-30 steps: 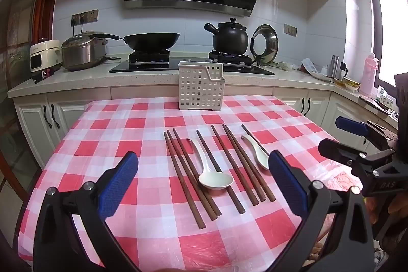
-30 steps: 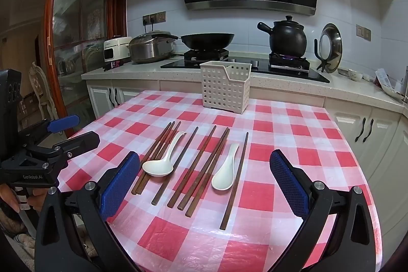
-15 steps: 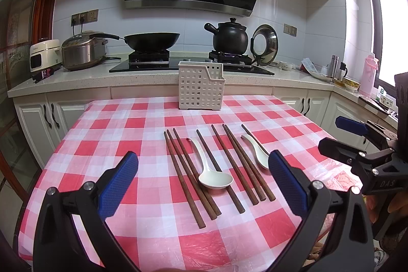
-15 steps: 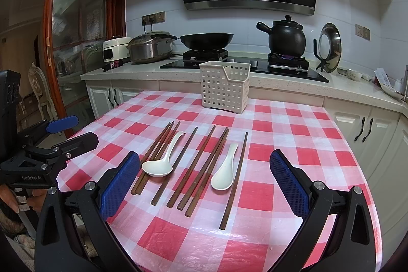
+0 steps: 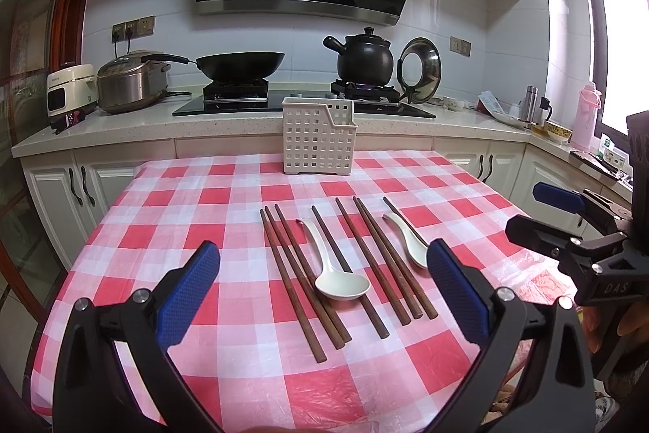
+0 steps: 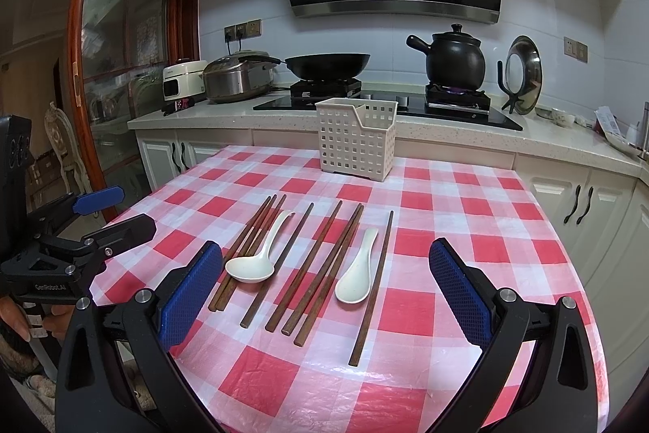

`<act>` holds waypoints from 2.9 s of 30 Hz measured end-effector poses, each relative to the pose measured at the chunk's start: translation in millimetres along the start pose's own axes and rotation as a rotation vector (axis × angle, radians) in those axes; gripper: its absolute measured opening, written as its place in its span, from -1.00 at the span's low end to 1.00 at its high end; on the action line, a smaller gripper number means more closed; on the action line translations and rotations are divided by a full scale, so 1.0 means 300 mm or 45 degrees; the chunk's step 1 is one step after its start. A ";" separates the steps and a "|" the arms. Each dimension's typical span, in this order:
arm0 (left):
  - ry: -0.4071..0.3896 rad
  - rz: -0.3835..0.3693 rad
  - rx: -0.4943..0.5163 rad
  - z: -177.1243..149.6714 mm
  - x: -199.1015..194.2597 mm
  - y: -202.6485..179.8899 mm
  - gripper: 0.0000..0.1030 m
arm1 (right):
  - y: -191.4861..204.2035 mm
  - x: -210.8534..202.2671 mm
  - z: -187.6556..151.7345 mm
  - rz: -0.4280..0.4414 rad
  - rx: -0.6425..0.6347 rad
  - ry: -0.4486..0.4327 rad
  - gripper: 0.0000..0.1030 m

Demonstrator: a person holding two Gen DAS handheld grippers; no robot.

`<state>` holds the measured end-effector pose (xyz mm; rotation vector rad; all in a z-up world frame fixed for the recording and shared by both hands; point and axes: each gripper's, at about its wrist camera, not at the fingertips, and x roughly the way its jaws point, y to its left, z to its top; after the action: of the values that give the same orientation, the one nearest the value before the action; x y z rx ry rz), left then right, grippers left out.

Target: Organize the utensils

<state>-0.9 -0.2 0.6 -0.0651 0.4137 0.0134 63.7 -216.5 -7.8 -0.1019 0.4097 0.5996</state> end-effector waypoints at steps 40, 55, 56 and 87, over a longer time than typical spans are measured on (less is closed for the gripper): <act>0.004 -0.001 0.001 0.008 -0.006 -0.013 0.92 | -0.005 -0.003 0.001 0.002 0.006 0.000 0.86; 0.006 -0.003 -0.004 0.006 -0.005 -0.009 0.92 | -0.012 0.001 0.001 0.000 0.014 0.002 0.86; 0.010 -0.006 -0.006 0.006 -0.005 -0.011 0.92 | -0.009 0.002 0.001 0.000 0.013 0.002 0.86; 0.367 0.045 -0.118 -0.030 0.312 0.114 0.91 | -0.145 0.317 -0.044 -0.084 0.181 0.269 0.86</act>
<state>80.3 33.4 -47.2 -0.1519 0.7022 0.0581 155.0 -205.0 -59.2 -0.0422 0.6504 0.4948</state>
